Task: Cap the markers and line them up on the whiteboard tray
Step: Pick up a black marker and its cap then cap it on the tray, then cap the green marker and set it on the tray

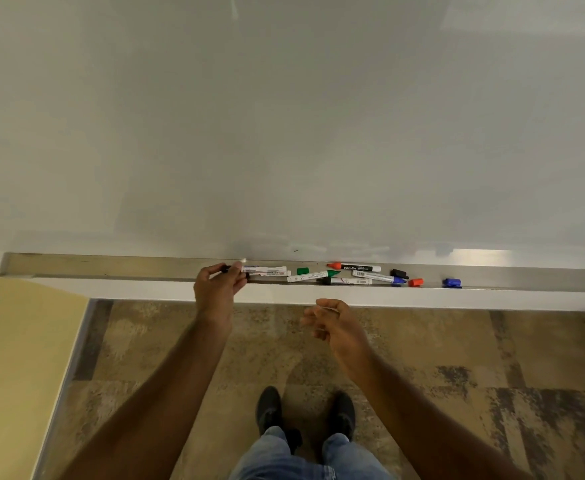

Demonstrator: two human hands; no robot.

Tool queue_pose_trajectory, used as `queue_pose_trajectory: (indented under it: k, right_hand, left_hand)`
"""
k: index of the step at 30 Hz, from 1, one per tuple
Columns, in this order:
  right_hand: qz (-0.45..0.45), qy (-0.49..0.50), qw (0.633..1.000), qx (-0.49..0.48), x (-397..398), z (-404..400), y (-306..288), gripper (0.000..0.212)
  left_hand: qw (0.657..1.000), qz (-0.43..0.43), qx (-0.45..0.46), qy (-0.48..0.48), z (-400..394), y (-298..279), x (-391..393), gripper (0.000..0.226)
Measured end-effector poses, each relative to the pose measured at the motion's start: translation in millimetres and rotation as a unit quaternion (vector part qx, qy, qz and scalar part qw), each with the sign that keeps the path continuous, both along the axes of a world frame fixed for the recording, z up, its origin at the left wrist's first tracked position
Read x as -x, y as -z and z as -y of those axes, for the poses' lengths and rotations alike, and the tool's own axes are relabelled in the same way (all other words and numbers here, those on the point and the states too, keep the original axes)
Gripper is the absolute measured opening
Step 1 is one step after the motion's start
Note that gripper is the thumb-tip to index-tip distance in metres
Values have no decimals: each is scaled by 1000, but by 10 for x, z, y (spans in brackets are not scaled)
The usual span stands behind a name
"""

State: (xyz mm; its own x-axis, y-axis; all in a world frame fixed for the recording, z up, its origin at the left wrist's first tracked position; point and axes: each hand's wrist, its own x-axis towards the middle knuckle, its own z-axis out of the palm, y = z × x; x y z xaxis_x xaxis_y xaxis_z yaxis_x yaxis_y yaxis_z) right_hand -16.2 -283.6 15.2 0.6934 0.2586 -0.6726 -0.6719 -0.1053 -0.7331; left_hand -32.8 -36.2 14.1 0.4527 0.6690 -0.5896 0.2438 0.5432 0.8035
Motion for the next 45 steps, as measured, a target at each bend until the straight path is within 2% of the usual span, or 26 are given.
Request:
queue_pose_trajectory:
  k: [5,8,16,18,22,26,28,31,36,45]
  right_hand:
    - [51,-103,989,95,-97,165,88,9]
    - [83,-149,979,114,-173,221,138,5]
    - [168,-303,919,188,-478,132,152,15]
    - [214,-347,885,225,-569,74,133,20]
    - [347,-397,790,313,-743,-85,145,25]
    - [466,-426,657,413,-898,-215,179,33]
    - [478,-426,627,444,-969,-239,186,35]
    - [466,-442,612,462,-1043,-254,189,26]
    - [458,-461,595,473,-1091,-281,223,24]
    - [482,-442,610,448,-1072,-227,154,17]
  left_hand:
    - [999,-22,-30,18,-141,166,-53,38]
    - [997,-39,-53,38,-146,243,-60,34]
    - [987,-72,-112,92,-148,301,7,44]
    - [983,-74,-139,91,-132,267,49,42]
    - [975,-105,-169,98,-66,259,181,28]
    - [963,-129,-185,150,44,292,359,20]
    - [960,-130,-180,172,101,349,463,18]
    - [955,-128,-178,198,180,401,594,14]
    - [942,-123,-205,236,275,412,668,15]
    - [905,-118,-281,297,340,298,423,17]
